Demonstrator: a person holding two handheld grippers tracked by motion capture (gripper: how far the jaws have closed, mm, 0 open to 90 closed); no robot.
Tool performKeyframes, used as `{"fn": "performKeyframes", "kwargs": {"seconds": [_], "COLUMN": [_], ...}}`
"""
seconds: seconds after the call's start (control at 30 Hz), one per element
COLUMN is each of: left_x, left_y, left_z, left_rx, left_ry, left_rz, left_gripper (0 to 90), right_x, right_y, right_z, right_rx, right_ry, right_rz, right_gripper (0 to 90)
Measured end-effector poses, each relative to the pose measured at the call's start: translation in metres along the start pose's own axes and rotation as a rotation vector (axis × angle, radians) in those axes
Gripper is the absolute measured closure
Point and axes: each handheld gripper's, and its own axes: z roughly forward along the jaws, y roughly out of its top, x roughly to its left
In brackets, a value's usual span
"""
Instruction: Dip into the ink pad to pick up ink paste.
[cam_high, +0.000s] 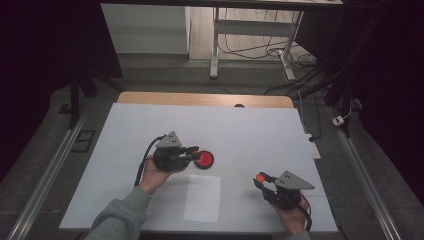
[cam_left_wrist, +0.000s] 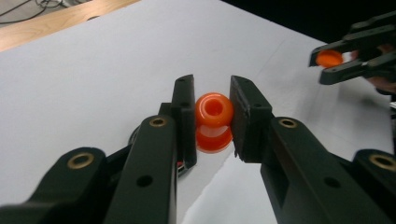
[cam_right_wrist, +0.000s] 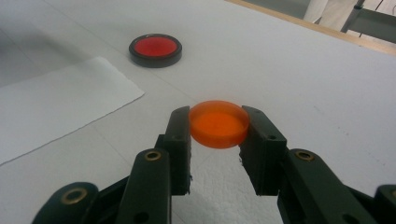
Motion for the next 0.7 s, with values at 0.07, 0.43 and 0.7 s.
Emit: {"fn": "performKeyframes", "kwargs": {"seconds": [0.07, 0.43, 0.7], "left_x": [0.002, 0.012, 0.016], "left_y": [0.001, 0.005, 0.008], "left_z": [0.003, 0.026, 0.035], "left_rx": [0.005, 0.04, 0.053], "left_ry": [0.01, 0.028, 0.034], "left_rz": [0.0, 0.002, 0.002], "left_gripper": [72.5, 72.5, 72.5], "right_x": [-0.001, -0.003, -0.004], "right_y": [0.001, 0.0, 0.0], "right_z": [-0.001, -0.001, -0.001], "right_rx": [-0.01, -0.007, -0.012], "right_ry": [0.008, 0.007, 0.003], "right_rz": [0.021, 0.027, 0.029], "right_gripper": [64.2, 64.2, 64.2]}}
